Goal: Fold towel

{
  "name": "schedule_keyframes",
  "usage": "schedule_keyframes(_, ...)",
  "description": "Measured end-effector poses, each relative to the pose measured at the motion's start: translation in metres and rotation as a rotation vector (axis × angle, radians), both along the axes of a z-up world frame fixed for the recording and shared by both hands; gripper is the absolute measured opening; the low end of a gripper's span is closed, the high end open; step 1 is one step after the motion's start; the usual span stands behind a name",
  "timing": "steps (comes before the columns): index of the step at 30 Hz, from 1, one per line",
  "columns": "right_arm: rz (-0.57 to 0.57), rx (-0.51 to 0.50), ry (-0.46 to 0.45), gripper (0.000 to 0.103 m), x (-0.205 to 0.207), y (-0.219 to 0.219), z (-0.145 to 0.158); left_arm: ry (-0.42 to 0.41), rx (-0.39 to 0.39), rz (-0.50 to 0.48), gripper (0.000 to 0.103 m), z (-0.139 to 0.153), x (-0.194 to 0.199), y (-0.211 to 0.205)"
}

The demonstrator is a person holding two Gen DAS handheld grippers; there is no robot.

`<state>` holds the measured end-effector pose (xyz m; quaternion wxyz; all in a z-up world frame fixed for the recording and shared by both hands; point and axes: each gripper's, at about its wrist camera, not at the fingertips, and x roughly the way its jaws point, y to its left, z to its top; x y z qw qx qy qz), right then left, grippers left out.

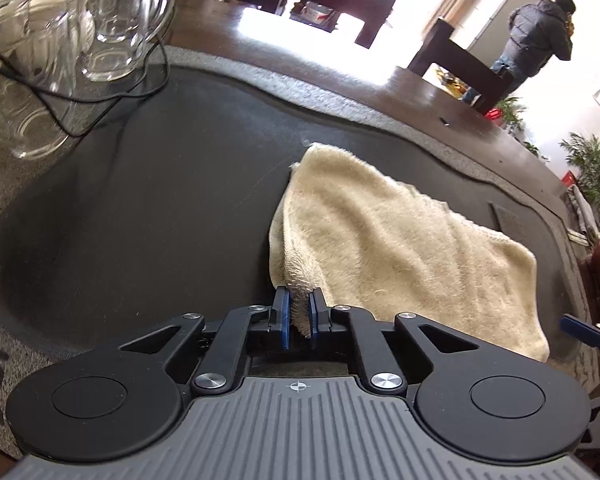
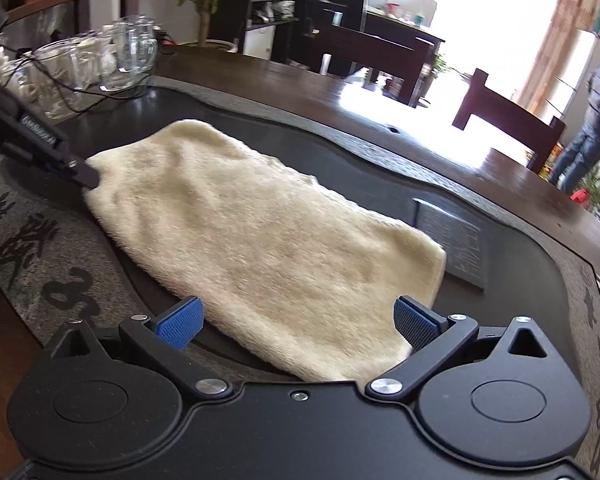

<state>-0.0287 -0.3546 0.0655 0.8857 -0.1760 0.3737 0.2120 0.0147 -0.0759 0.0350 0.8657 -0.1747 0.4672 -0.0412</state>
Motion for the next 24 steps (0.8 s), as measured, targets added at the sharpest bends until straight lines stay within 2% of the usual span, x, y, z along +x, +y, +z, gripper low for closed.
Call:
schedule_keyframes(7,0.157,0.028,-0.007,0.102,0.001,0.04,0.003,-0.024,-0.009,-0.066,0.01,0.016,0.01,-0.004)
schedule_keyframes(14,0.314,0.038,-0.04,0.094,0.01,0.086,0.005,0.004,0.009,-0.127,0.01,0.02,0.02,-0.006)
schedule_keyframes(21,0.397,0.005,-0.052,0.078,0.023,0.125,-0.007,0.018,0.013,-0.162,0.01,0.021,0.024,-0.005)
schedule_keyframes(23,0.399,0.009,-0.044,0.071,0.028,0.13,-0.011,0.019,0.011,-0.167,0.01,0.021,0.025,-0.004)
schedule_keyframes(24,0.4,0.009,-0.038,0.059,0.031,0.132,-0.013,0.021,0.01,-0.168,0.01,0.021,0.025,-0.003)
